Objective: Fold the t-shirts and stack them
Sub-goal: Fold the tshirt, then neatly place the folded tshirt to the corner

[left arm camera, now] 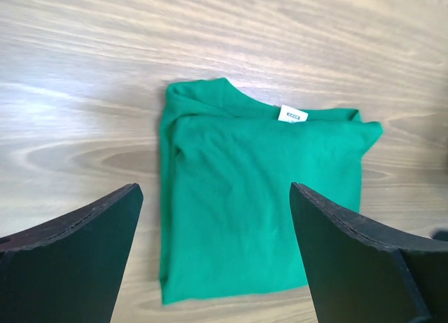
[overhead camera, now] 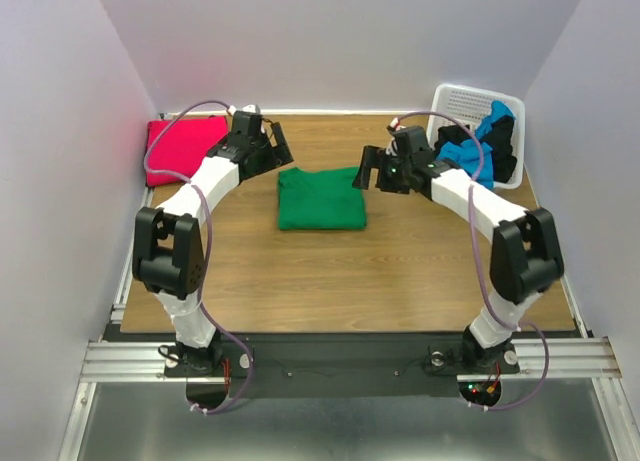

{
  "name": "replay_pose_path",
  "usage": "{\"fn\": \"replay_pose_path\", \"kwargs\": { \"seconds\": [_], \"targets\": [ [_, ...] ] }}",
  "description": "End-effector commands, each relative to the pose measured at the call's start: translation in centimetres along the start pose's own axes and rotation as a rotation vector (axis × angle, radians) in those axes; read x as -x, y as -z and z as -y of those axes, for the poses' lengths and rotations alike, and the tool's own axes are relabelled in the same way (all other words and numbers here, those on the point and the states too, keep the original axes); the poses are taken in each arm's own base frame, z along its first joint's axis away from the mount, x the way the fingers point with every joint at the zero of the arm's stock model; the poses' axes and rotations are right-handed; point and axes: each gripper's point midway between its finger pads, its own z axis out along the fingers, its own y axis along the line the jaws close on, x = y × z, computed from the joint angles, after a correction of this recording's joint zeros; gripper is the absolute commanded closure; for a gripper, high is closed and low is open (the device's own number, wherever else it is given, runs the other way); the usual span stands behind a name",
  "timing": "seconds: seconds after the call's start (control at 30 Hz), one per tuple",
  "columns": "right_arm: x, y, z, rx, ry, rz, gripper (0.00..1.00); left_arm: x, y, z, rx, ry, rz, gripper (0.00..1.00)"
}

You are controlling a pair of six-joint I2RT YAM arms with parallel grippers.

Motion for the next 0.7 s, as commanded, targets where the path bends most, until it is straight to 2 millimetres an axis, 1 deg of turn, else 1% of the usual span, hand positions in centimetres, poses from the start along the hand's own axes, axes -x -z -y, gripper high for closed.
{"fn": "replay_pose_path", "kwargs": {
  "seconds": [0.0,0.07,0.17,0.2,0.27,0.3,0.33,0.4,0.47,0.5,0.57,0.6,0.67],
  "targets": [
    [-1.4,3.0,1.1,-0.026,0.029,0.033,0.00,-3.5,-1.6,-2.6,0.045,-0.020,-0.070,0.01],
    [-1.8,3.9,1.1,-0.024,0.027,0.042,0.00,-4.8,-2.3,-2.4,0.014,-0.031,-0.113,0.01],
    [-2.5,5.9,0.8,-0.006,0.028,0.062,0.00,-6.7,-4.0,-3.3,0.025,-0.035,-0.160,0.02],
    [-2.8,6.3,0.7,0.001,0.025,0.062,0.00,-6.9,-4.3,-3.4,0.025,-0.033,-0.167,0.02],
    [-3.5,7.3,0.7,0.007,0.022,0.069,0.00,-7.8,-4.9,-3.3,0.009,-0.030,-0.190,0.05],
    [-3.6,7.6,0.8,0.008,0.020,0.074,0.00,-8.4,-5.4,-3.4,0.008,-0.029,-0.208,0.06],
    [-3.5,8.3,0.7,0.008,0.018,0.092,0.00,-9.0,-5.6,-3.2,0.001,-0.035,-0.218,0.08],
    [-4.2,8.6,1.2,-0.003,0.016,0.093,0.00,-9.9,-6.0,-3.1,-0.001,-0.042,-0.238,0.11],
    [-4.4,9.0,1.5,-0.018,0.014,0.104,0.00,-11.0,-6.2,-2.8,-0.004,-0.053,-0.256,0.14],
    [-4.6,9.4,1.7,-0.021,0.016,0.112,0.00,-11.4,-6.4,-2.8,-0.001,-0.055,-0.262,0.19],
    [-4.6,9.7,1.8,-0.022,0.016,0.120,0.00,-12.3,-6.4,-2.9,0.004,-0.061,-0.279,0.23],
    [-4.6,10.0,1.6,-0.017,0.018,0.127,0.00,-12.8,-6.5,-3.0,0.015,-0.064,-0.285,0.32],
    [-4.7,10.0,1.8,-0.026,0.018,0.130,0.00,-13.4,-6.5,-3.0,0.030,-0.070,-0.290,0.39]
  ]
}}
